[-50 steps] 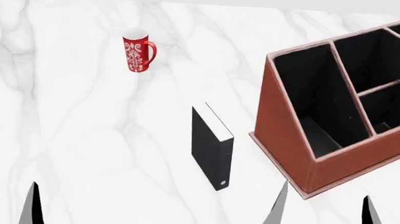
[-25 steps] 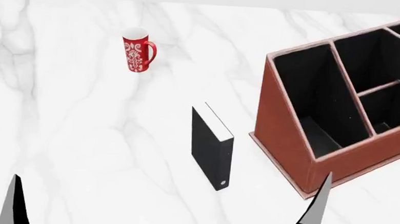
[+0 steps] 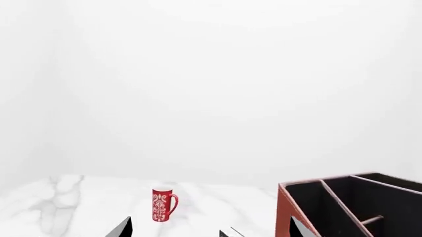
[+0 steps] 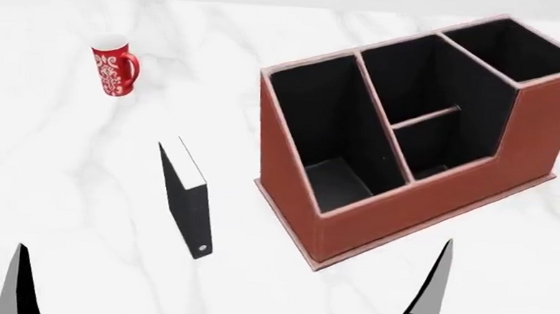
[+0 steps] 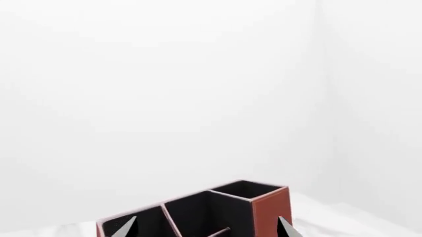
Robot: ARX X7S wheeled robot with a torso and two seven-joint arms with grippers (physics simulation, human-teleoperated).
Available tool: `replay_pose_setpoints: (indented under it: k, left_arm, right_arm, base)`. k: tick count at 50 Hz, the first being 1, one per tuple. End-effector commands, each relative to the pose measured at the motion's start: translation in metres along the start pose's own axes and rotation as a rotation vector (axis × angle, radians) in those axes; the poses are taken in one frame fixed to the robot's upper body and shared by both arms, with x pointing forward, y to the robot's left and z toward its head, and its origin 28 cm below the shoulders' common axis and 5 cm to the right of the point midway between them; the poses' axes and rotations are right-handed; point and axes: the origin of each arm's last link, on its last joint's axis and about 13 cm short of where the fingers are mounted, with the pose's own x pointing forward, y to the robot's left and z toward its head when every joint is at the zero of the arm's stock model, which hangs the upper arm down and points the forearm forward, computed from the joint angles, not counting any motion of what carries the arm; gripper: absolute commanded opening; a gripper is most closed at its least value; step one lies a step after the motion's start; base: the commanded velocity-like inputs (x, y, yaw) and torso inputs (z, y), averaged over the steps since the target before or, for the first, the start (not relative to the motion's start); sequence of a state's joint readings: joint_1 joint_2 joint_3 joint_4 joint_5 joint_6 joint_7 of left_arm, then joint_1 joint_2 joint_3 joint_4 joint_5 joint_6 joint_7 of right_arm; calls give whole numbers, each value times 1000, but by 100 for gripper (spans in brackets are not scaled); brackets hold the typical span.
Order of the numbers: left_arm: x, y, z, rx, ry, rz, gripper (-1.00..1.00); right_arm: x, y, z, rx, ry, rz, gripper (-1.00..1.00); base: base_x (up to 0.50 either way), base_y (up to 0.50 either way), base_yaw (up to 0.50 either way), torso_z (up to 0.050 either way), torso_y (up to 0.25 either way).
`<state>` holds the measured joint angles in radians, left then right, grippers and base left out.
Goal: Pick up the book and place it in the left compartment of the caddy.
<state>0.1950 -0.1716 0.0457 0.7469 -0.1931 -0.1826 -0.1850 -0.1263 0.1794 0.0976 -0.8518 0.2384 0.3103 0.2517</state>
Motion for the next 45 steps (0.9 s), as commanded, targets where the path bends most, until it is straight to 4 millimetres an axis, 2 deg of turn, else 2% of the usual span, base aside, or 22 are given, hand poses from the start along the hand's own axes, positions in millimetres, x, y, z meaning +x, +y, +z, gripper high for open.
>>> replay_pose_setpoints:
  k: [1,45]
  left_arm:
    - [0,0,1,-4,0,-2,100]
    - [-1,0,0,-13,-2,-10,100]
  right_arm:
    - [0,1,-1,11,2,10,100]
    - [0,1,-1,37,4,14,100]
  base:
    - [0,-500,0,0,0]
    - [0,-500,0,0,0]
